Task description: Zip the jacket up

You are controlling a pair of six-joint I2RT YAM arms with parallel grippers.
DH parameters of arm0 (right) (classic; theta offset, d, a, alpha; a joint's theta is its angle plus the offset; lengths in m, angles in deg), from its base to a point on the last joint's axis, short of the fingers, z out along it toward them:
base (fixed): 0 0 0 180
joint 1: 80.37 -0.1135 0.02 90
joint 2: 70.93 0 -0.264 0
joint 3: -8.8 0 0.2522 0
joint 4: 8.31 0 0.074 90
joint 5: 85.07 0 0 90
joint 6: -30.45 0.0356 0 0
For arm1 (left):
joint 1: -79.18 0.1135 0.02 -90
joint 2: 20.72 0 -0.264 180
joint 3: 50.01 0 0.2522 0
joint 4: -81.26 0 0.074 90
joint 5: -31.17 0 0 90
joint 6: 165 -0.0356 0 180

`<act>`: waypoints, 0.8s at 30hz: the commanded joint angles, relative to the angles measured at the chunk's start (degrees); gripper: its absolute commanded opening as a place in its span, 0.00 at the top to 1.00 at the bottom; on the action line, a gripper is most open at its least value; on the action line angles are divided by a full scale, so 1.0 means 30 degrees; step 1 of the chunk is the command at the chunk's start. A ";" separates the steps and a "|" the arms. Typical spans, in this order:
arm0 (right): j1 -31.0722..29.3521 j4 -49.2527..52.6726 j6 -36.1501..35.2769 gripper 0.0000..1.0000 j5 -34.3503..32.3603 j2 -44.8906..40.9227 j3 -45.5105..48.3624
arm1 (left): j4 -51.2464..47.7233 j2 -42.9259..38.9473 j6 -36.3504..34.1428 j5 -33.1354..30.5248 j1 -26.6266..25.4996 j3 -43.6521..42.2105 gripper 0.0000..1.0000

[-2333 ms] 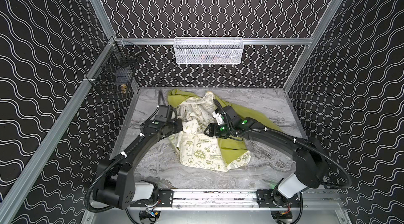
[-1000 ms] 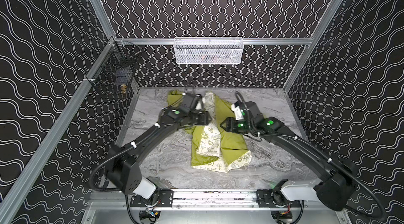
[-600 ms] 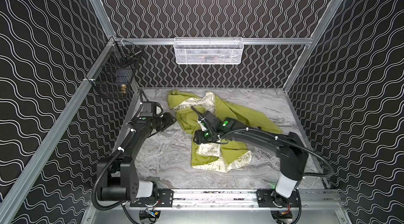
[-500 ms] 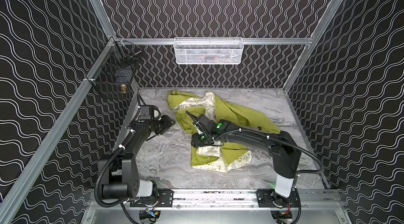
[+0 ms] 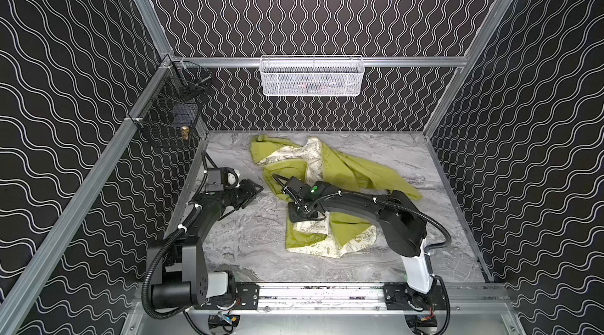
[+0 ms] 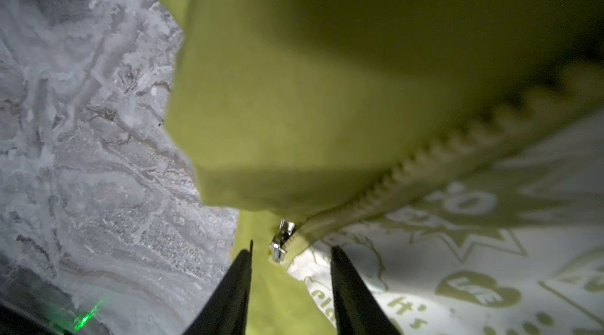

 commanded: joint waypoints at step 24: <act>0.1383 -0.0747 0.0268 0.81 -0.0370 0.0432 0.0721 | 0.1558 0.0016 0.0530 0.1368 0.0386 -0.0693 0.47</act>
